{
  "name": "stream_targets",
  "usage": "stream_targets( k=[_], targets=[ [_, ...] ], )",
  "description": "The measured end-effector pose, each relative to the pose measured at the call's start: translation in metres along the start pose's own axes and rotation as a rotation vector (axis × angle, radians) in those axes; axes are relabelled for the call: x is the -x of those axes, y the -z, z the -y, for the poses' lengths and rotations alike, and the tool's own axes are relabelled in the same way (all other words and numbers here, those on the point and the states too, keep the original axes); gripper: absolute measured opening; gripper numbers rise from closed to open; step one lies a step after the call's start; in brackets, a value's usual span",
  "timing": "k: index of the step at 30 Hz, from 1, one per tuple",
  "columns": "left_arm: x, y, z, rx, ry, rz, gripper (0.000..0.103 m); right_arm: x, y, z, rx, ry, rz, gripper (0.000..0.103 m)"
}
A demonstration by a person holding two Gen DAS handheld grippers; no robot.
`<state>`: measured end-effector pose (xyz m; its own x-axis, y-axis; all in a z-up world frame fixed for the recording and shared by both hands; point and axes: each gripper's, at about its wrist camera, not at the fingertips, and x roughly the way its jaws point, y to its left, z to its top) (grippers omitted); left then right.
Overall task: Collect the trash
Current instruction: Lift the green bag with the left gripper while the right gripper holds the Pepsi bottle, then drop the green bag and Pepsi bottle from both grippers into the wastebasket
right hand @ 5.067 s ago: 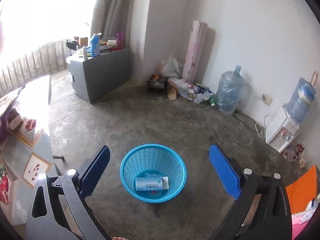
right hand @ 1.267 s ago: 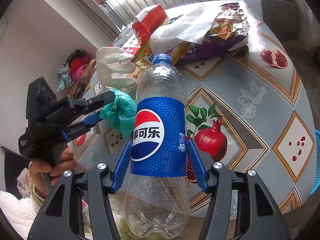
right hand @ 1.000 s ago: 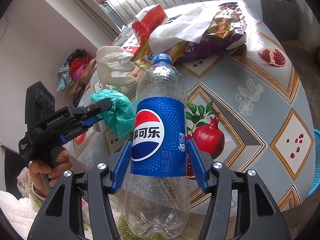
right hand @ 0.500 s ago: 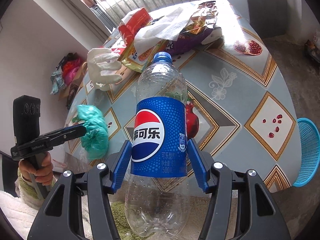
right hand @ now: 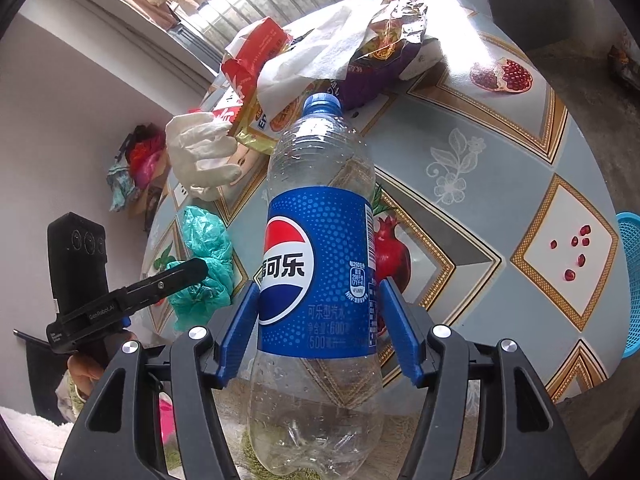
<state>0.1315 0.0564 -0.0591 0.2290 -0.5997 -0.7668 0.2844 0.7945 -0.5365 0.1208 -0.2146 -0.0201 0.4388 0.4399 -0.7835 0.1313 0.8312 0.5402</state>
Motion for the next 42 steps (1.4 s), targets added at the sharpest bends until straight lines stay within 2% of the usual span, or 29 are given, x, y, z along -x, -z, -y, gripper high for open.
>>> stream_targets(
  k=[4,6,18,27,35,42],
  targets=[
    [-0.004,0.002,0.006,-0.035,-0.033,0.003,0.053,-0.005,-0.001,0.001,-0.014,-0.010,-0.007,0.060],
    [-0.004,0.002,0.007,-0.045,-0.043,0.005,0.047,-0.006,0.000,0.004,-0.029,-0.024,-0.010,0.060],
    [0.012,0.005,0.013,-0.081,-0.027,0.048,0.045,0.004,0.008,0.011,-0.086,-0.064,0.009,0.058],
    [0.023,0.005,0.041,-0.148,0.002,0.066,0.045,0.024,0.024,0.017,-0.106,-0.107,0.060,0.057],
    [0.007,0.000,0.096,-0.264,0.051,0.031,0.045,0.065,0.046,0.048,-0.196,-0.136,0.175,0.057],
    [-0.040,-0.008,0.188,-0.435,0.159,-0.062,0.045,0.133,0.080,0.120,-0.358,-0.082,0.366,0.057]
  ],
)
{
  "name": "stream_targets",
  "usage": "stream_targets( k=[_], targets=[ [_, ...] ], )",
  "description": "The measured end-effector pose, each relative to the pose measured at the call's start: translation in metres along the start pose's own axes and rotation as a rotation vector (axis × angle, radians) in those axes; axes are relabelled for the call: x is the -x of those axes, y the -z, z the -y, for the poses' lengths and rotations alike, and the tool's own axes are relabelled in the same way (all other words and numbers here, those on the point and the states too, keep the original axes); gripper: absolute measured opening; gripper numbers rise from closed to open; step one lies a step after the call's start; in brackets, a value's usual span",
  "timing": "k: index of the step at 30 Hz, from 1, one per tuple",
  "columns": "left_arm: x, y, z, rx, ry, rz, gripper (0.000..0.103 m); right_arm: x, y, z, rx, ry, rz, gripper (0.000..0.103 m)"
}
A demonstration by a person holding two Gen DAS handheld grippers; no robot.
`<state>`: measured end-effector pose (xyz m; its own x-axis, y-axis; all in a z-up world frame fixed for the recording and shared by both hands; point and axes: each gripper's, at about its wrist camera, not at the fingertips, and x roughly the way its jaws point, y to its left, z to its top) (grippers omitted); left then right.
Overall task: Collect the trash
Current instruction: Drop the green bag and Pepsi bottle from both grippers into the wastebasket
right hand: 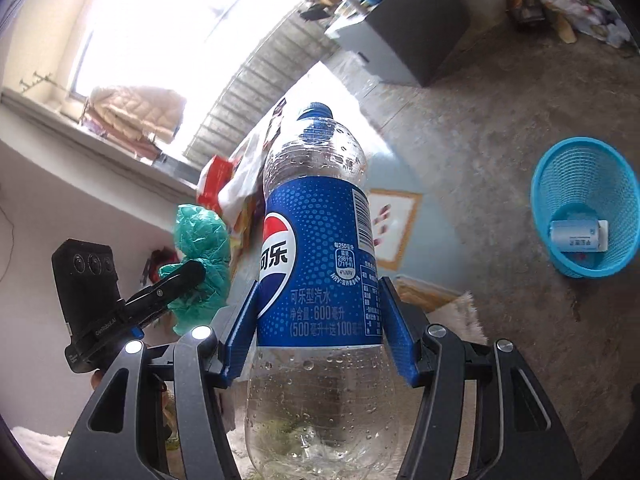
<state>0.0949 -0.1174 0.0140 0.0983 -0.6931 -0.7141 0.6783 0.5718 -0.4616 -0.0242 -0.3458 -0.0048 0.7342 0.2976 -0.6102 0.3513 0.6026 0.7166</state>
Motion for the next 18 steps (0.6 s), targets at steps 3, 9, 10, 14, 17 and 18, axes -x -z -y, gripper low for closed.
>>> stream_targets(
  k=[3,9,10,14,17,18],
  targets=[
    [-0.041,-0.024,0.035,-0.070,0.058,-0.065,0.045,0.031,-0.006,0.040,-0.093,0.053,0.089,0.057],
    [-0.155,-0.063,0.099,-0.182,0.106,-0.270,0.045,0.064,-0.012,0.136,-0.343,0.157,0.197,0.057],
    [-0.177,-0.066,0.109,-0.200,0.102,-0.309,0.045,0.063,-0.013,0.155,-0.393,0.164,0.204,0.058],
    [-0.254,-0.072,0.143,-0.288,0.041,-0.392,0.046,0.049,-0.018,0.218,-0.579,0.158,0.194,0.059],
    [-0.301,-0.076,0.159,-0.339,-0.016,-0.395,0.057,0.028,-0.032,0.263,-0.677,0.160,0.178,0.061],
    [-0.311,-0.078,0.162,-0.344,-0.031,-0.383,0.064,0.021,-0.036,0.278,-0.716,0.161,0.179,0.064]
  ],
)
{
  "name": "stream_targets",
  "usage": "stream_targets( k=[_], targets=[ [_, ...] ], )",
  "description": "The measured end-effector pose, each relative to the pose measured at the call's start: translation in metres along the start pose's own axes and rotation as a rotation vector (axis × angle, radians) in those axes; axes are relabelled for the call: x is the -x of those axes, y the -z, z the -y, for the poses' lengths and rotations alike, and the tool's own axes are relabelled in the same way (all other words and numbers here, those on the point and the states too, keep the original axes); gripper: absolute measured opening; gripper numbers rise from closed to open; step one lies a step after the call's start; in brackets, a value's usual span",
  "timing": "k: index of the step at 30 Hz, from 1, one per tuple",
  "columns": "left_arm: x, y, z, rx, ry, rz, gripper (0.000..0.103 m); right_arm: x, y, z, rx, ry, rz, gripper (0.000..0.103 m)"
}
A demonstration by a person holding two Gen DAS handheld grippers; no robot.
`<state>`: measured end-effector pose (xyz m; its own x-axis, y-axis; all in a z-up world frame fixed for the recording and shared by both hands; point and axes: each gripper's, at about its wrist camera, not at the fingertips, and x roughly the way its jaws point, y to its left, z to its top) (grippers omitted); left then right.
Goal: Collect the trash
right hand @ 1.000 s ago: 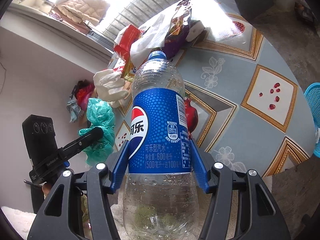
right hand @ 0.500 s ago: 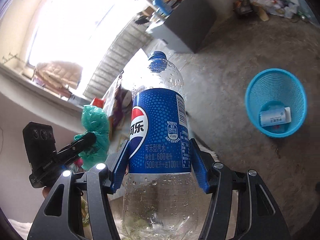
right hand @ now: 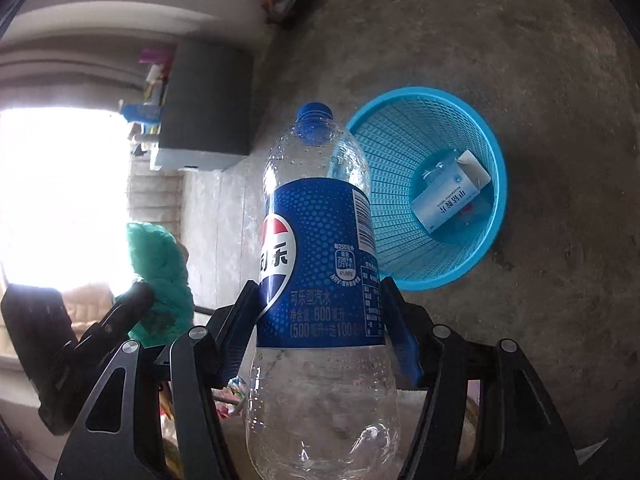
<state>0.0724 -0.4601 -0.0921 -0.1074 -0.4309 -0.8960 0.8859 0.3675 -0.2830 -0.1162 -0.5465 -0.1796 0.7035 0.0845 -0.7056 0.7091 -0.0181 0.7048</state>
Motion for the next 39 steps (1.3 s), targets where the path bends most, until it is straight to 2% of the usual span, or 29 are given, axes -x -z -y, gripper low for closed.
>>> stream_targets(
  k=[3,5,7,12,17,23,26,28,34,39],
  targets=[
    [-0.013,-0.014,0.003,0.021,-0.061,0.040,0.064,-0.025,-0.024,0.012,-0.026,0.039,0.033,0.068],
    [-0.011,-0.016,0.000,0.052,-0.051,0.052,0.064,-0.033,-0.034,0.018,-0.045,0.091,0.052,0.068],
    [-0.004,-0.012,-0.003,0.064,-0.037,0.059,0.064,-0.034,-0.034,0.020,-0.043,0.076,0.058,0.068],
    [0.022,-0.004,-0.002,0.034,-0.052,0.106,0.064,-0.022,-0.011,0.010,0.058,0.088,0.076,0.068],
    [0.066,0.016,-0.005,0.034,-0.047,0.172,0.064,0.002,0.014,-0.005,0.156,0.129,0.108,0.068],
    [0.130,0.059,-0.015,0.025,-0.103,0.259,0.065,0.037,0.049,-0.045,0.346,0.177,0.175,0.068],
    [0.163,0.087,-0.026,0.050,-0.142,0.309,0.071,0.053,0.068,-0.076,0.465,0.167,0.208,0.077],
    [0.185,0.107,-0.035,0.072,-0.166,0.341,0.075,0.061,0.080,-0.096,0.536,0.150,0.226,0.079],
    [0.252,0.178,-0.071,0.210,-0.291,0.467,0.081,0.081,0.126,-0.151,0.737,0.080,0.249,0.079],
    [0.299,0.238,-0.104,0.331,-0.429,0.554,0.083,0.079,0.154,-0.179,0.847,0.007,0.220,0.079]
  ],
)
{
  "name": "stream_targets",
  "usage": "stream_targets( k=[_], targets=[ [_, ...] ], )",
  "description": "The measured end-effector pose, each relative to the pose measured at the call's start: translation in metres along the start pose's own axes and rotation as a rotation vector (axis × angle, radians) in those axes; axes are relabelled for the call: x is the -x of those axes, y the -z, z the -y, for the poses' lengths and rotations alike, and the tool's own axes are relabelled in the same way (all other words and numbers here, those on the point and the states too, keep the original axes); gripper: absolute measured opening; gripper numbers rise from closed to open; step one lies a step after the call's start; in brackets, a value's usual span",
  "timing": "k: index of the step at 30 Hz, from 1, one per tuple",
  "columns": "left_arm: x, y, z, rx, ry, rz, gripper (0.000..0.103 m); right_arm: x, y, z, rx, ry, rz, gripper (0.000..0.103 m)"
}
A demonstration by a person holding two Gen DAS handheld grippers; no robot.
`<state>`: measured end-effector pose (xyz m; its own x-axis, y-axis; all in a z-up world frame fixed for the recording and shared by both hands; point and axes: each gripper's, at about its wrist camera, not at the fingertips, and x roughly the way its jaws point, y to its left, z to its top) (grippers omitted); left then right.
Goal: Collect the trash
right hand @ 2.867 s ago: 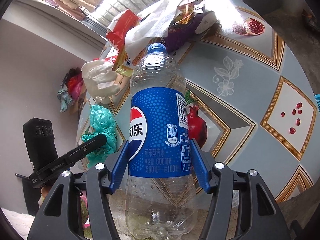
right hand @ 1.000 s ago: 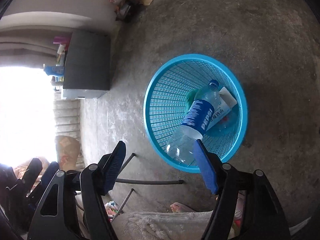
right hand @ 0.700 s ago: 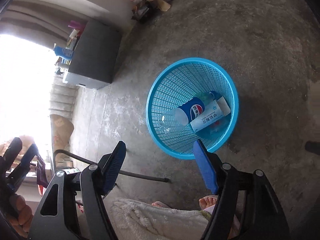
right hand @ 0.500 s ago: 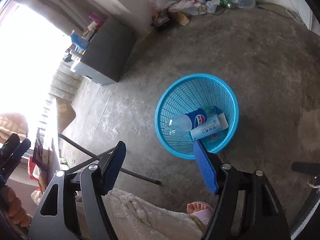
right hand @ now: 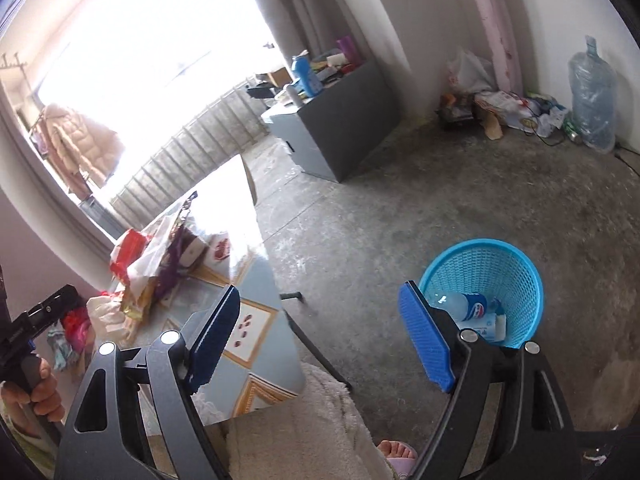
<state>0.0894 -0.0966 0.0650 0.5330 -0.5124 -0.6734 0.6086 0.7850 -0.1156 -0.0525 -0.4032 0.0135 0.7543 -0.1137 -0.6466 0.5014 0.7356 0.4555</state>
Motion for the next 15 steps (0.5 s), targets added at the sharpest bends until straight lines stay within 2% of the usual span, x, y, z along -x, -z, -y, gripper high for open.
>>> stream_targets(
  k=[4,8,15],
  targets=[
    [0.027,0.009,-0.047,0.082,-0.092,0.063,0.083,-0.010,-0.004,-0.035,0.077,-0.060,-0.031,0.079],
    [0.045,0.014,-0.094,0.161,-0.143,0.118,0.083,-0.024,-0.011,-0.071,0.135,-0.121,-0.070,0.079],
    [0.042,0.003,-0.160,0.269,-0.176,0.174,0.083,-0.068,-0.030,-0.128,0.192,-0.204,-0.141,0.079]
  ],
)
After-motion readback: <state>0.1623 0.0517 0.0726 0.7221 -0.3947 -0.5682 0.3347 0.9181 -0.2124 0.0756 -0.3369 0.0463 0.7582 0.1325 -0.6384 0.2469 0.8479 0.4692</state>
